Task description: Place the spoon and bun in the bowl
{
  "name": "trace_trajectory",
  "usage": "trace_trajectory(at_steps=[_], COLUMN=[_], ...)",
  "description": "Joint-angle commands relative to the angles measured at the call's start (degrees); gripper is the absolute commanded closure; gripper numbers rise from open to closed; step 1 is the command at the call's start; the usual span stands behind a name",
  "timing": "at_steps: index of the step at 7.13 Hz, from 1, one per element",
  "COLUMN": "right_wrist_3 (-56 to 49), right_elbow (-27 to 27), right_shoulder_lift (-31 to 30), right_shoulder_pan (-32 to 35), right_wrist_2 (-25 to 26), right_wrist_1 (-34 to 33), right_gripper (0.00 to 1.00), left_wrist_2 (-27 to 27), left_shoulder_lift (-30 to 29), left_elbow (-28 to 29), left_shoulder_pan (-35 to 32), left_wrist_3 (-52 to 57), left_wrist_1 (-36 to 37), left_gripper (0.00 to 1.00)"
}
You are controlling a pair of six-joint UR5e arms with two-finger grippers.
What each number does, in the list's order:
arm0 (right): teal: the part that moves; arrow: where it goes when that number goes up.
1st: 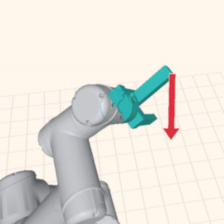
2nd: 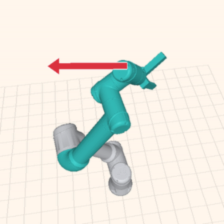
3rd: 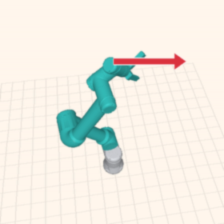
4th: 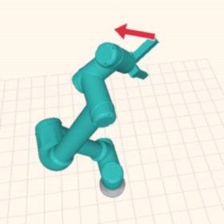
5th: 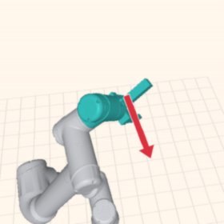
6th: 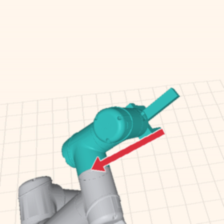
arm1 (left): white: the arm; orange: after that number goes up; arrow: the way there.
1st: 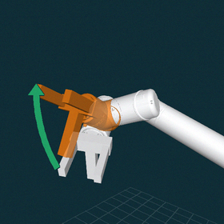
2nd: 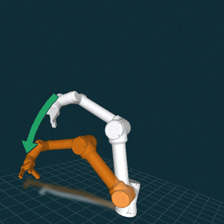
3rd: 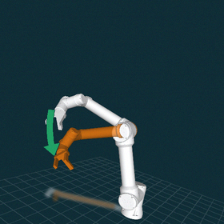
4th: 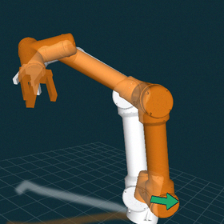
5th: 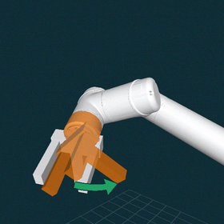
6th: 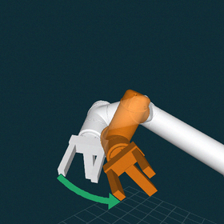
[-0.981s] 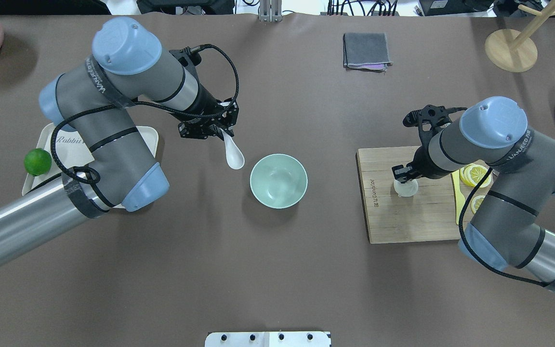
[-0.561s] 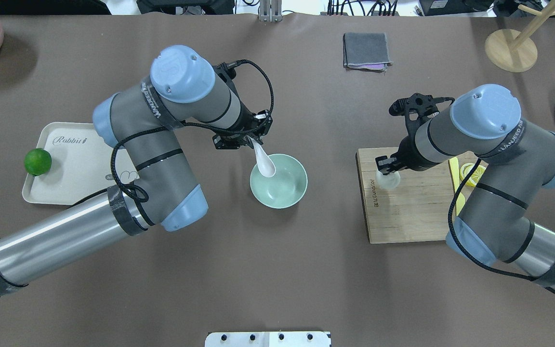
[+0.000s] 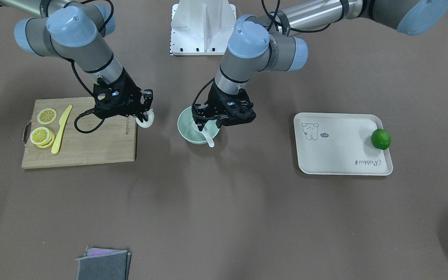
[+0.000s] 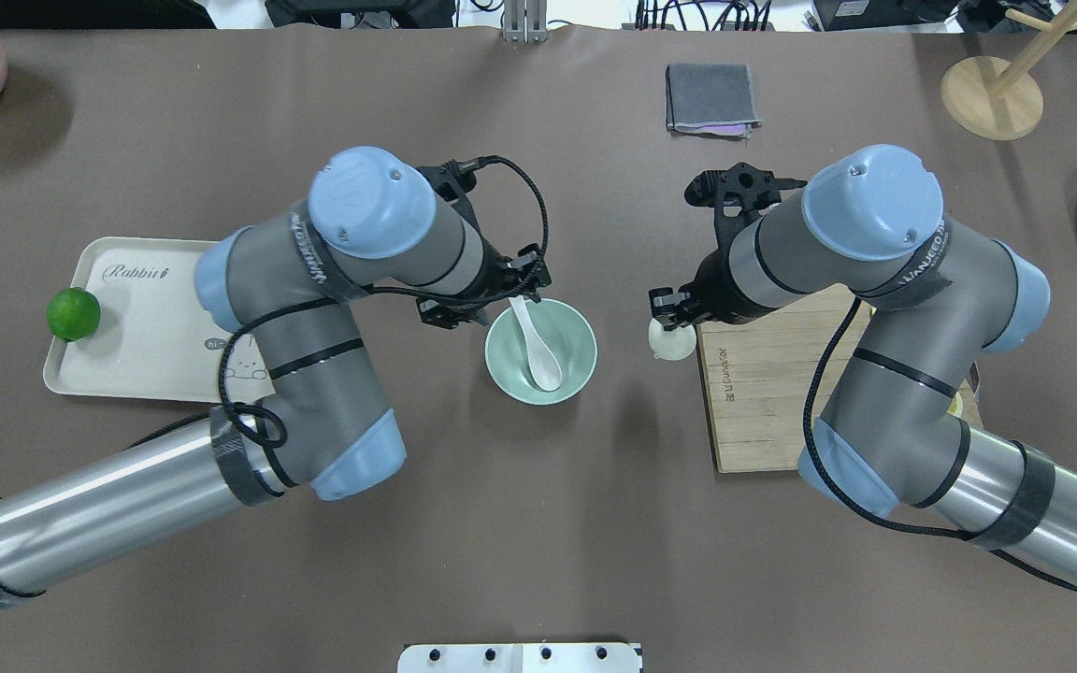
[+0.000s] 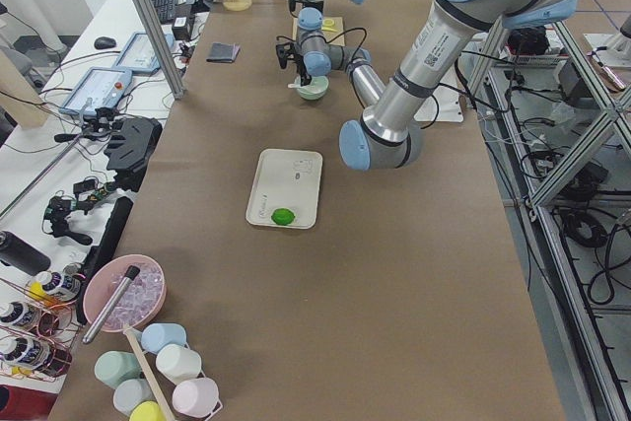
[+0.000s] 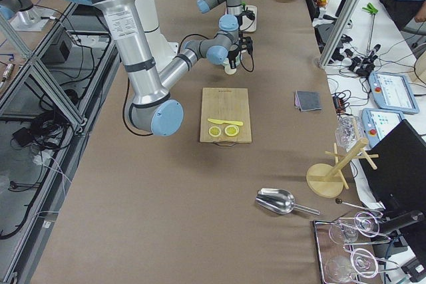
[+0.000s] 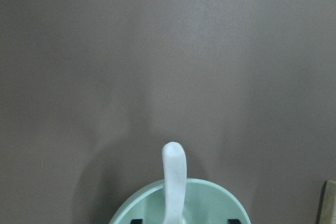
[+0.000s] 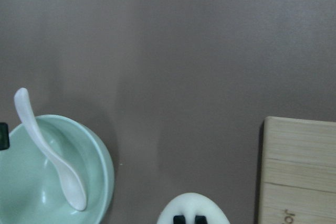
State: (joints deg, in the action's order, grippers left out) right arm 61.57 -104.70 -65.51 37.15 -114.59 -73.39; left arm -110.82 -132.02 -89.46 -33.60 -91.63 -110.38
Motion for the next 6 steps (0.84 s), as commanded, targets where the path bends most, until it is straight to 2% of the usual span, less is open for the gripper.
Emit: trace_trajectory(at_steps=[1, 2, 3, 4, 5, 6], right_wrist_3=[6.4, 9.5, 11.0, 10.9, 10.8, 10.2], right_elbow=[0.7, 2.2, 5.7, 7.9, 8.8, 8.8], right_shoulder_lift=[4.3, 7.0, 10.5, 12.1, 12.4, 12.1], right_shoulder_pan=[-3.3, -5.7, -7.2, -7.6, -7.9, -8.2], right_wrist_2=[3.1, 5.8, 8.8, 9.2, 9.7, 9.8], right_wrist_1=[0.1, 0.0, 0.4, 0.6, 0.6, 0.7], right_gripper=[1.0, 1.0, 1.0, 0.73, 0.23, 0.0], left_wrist_2=[-12.8, -16.2, -19.7, -20.2, -20.4, -20.4], left_shoulder_lift=[11.3, 17.8, 21.3, 23.2, 24.8, 23.9], left_elbow=[-8.9, -12.0, -13.4, -14.6, -15.7, -16.0], left_shoulder_pan=[-9.9, -15.0, -18.2, -19.0, -19.0, -18.8], left_wrist_3=[10.3, 14.6, 18.0, 18.1, 19.0, 19.1], left_wrist_1=[0.2, 0.2, 0.2, 0.2, 0.0, 0.2], left_gripper=[0.01, 0.01, 0.01, 0.01, 0.01, 0.01])
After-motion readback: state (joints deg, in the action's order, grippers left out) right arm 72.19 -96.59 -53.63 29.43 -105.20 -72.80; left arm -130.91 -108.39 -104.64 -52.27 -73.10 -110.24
